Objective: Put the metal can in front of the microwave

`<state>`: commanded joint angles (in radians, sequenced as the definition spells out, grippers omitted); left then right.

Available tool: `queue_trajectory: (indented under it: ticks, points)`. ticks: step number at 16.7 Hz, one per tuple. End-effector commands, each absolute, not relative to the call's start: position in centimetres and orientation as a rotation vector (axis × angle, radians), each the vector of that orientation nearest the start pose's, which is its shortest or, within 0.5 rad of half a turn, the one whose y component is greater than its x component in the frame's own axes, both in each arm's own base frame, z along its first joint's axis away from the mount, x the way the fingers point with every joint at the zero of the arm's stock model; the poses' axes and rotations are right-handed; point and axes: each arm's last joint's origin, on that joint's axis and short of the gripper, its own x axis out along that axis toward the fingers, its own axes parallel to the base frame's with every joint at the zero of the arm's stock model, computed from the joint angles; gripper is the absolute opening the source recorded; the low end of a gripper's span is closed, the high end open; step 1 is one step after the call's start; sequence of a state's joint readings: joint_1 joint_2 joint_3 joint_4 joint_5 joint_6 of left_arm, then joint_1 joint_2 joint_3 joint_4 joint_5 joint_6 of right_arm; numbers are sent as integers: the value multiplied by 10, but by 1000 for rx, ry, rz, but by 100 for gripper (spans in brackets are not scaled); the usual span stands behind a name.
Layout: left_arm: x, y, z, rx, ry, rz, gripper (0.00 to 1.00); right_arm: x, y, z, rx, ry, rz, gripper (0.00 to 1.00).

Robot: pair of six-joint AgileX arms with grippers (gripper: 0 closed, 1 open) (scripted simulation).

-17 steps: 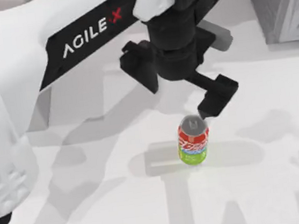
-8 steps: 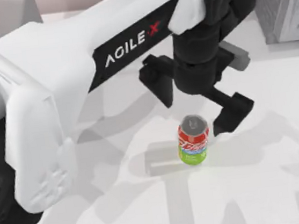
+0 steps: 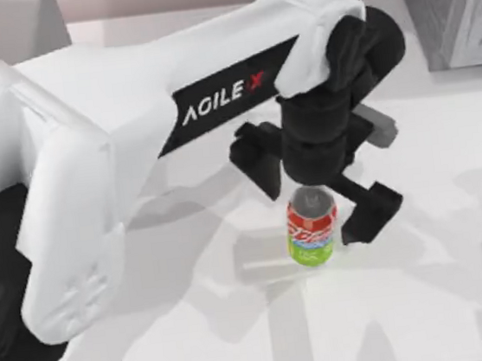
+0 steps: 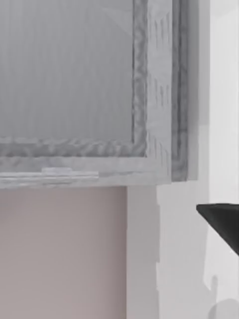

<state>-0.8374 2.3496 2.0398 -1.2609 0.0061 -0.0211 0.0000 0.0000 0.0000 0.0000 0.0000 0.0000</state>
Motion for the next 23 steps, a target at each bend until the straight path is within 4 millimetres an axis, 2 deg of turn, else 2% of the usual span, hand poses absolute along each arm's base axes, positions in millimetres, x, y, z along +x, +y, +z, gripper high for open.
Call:
queue_trajectory:
  ticks: [2, 6, 19, 23]
  points:
    - [313, -340, 161, 629, 1479, -630, 100, 106, -1, 160, 0, 0, 0, 100]
    - [313, -340, 160, 629, 1480, -630, 100, 106, -1, 160, 0, 0, 0, 100]
    - [313, -340, 160, 629, 1480, -630, 2, 106, -1, 160, 0, 0, 0, 100]
    - [313, -340, 160, 629, 1480, -630, 0, 106, -1, 160, 0, 0, 0, 100]
